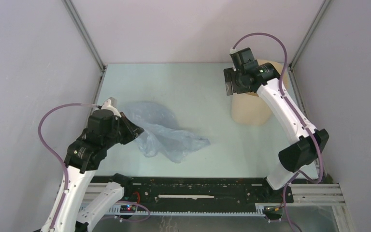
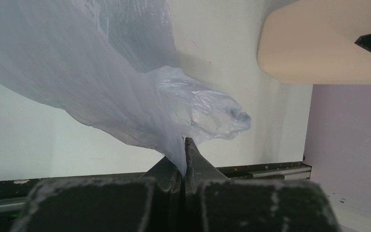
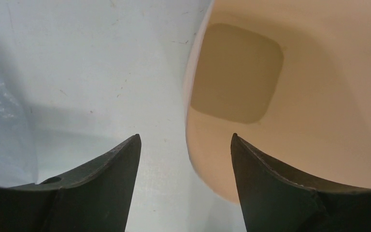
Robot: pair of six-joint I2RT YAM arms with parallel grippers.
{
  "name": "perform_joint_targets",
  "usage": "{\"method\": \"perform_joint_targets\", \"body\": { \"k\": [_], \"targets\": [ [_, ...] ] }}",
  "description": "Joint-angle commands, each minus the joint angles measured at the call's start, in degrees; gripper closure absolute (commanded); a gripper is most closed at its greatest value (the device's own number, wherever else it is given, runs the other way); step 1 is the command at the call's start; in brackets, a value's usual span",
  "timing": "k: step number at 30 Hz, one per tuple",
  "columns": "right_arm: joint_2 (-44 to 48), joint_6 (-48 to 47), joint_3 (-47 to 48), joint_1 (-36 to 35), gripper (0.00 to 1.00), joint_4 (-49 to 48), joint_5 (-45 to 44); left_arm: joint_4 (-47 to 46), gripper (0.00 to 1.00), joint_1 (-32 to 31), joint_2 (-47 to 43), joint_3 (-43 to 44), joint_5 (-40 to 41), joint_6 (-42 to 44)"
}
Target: Put the trash bags into the trash bin
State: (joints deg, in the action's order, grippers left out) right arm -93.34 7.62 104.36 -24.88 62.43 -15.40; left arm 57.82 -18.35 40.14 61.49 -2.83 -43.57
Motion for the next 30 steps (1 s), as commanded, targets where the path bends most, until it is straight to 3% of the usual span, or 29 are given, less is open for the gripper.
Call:
{"method": "perform_joint_targets", "body": {
  "k": [1, 5, 10, 13, 16, 19, 30],
  "targets": [
    [-1.1, -2.3, 2.7, 0.6, 0.25, 0.7, 0.4, 0.2, 1.0, 0.2, 0.3, 3.8, -1.0, 0.1],
    [-1.3, -2.8, 0.1, 0.2, 0.37, 0.1, -0.5, 0.6, 1.0, 0.2, 1.6, 5.9, -0.7, 1.6],
    [-1.8, -3.5, 0.2, -1.6, 0.68, 0.2, -1.5, 3.2, 1.0, 0.2, 2.7, 10.6, 2.5, 5.1],
    [-2.3, -4.4, 0.5, -3.7, 0.74, 0.3, -1.6, 4.9, 1.0, 0.2, 3.4, 13.3, 4.8, 6.8],
    [-2.9, -4.7, 2.8, -7.3, 0.9, 1.4, -2.0, 6.8, 1.0, 0.2, 3.5, 16.5, 6.8, 7.3],
    [-3.1, -4.9, 4.9, -11.3, 0.99, 2.5, -2.8, 7.7, 1.0, 0.2, 2.1, 19.8, 9.8, 7.6],
    [-4.8, -3.6, 5.8, -25.0, 1.0, 1.6, 0.4, 8.1, 1.0, 0.2, 1.4, 35.7, 15.6, 6.2]
  ]
}}
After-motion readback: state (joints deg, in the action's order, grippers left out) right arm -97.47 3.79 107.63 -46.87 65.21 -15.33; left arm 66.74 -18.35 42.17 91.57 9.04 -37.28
